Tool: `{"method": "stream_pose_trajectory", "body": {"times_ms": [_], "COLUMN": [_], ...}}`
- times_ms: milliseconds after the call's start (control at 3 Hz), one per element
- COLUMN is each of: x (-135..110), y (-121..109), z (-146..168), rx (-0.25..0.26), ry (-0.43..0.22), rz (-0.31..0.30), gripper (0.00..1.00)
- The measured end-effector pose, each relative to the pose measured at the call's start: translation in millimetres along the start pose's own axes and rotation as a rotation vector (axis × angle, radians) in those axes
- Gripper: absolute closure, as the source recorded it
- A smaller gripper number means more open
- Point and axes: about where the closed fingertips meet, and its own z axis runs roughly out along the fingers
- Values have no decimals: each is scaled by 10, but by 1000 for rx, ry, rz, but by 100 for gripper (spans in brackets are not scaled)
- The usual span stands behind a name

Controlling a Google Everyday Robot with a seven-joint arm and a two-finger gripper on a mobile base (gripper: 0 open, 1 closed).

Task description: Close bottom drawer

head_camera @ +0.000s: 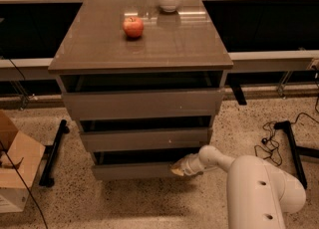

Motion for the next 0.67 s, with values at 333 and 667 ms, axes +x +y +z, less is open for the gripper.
{"method": "stream_pose_trajectory", "body": {"times_ms": [333, 667], "x": [0, 2], "y": [18, 36], "z": [16, 34], "rx": [-3, -6], "ry": [0, 0], "rz": [0, 0], "gripper": [12, 0]}}
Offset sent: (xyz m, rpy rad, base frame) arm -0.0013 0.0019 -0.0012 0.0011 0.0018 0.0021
